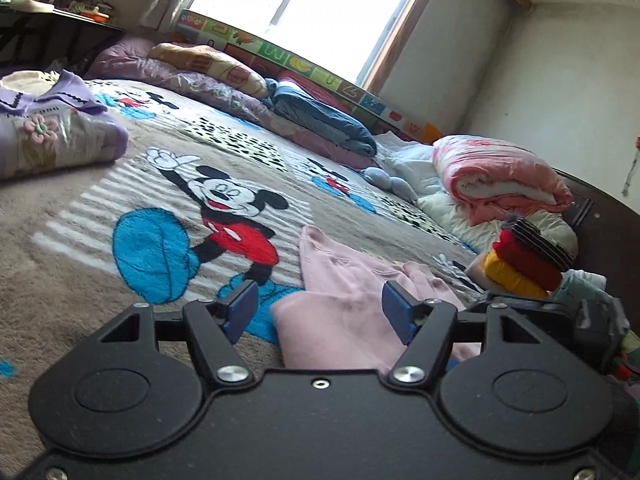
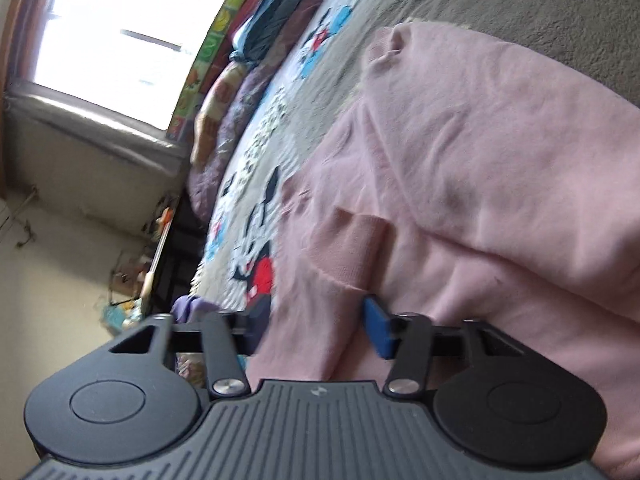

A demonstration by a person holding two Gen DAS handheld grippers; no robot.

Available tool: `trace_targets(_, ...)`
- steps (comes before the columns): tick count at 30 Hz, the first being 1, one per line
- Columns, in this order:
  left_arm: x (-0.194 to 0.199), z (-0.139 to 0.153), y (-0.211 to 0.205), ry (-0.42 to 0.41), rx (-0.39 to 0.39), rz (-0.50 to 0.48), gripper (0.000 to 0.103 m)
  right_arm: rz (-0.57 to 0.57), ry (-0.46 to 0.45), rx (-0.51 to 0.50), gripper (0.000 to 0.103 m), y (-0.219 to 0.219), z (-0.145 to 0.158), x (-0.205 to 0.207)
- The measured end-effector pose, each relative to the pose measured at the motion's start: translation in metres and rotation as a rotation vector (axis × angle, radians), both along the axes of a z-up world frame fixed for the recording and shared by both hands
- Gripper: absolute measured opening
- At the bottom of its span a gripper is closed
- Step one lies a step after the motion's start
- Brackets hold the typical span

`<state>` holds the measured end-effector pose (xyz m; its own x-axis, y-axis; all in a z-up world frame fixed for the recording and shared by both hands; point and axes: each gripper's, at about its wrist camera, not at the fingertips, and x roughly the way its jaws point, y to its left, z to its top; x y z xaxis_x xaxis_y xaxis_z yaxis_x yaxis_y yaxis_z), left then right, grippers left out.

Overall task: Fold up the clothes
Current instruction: 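Move the open right gripper to the other sleeve's ribbed cuff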

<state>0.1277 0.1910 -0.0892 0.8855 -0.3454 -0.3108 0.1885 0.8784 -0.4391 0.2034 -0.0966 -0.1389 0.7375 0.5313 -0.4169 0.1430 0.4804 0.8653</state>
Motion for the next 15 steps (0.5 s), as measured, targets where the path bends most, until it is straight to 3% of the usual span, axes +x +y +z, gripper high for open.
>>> trace_targets(2,-0.002,0.0,-0.003,-0.003,0.007,-0.019,0.071,-0.017,0.005,0.003,0.022,0.0,-0.002,0.003)
trace_targets(4,-0.004,-0.001,-0.008,-0.002,0.027,-0.031,0.073,-0.027,0.0,0.007,0.012,-0.001,-0.002,0.006)
trace_targets(8,-0.007,-0.002,-0.018,0.008,0.067,-0.036,0.073,-0.017,-0.015,-0.013,0.012,0.0,0.006,0.01)
trace_targets(9,-0.008,-0.001,-0.02,0.006,0.075,-0.036,0.073,-0.009,-0.006,-0.023,0.015,0.0,0.007,0.011)
trace_targets(10,-0.01,-0.001,-0.021,0.0,0.079,-0.039,0.073,-0.002,0.002,-0.033,0.03,0.001,0.009,0.012)
trace_targets(11,-0.012,0.0,-0.022,-0.005,0.081,-0.046,0.073,-0.001,0.006,-0.036,0.058,0.0,0.009,0.011)
trace_targets(12,-0.014,0.001,-0.022,-0.009,0.083,-0.051,0.073,0.001,0.009,-0.039,0.069,0.0,0.01,0.009)
trace_targets(13,-0.014,0.001,-0.022,-0.012,0.084,-0.052,0.073,-0.011,0.001,-0.032,0.074,-0.001,0.01,0.006)
trace_targets(15,-0.012,0.0,-0.021,-0.007,0.081,-0.049,0.073,-0.014,0.013,-0.019,0.074,-0.001,0.007,0.005)
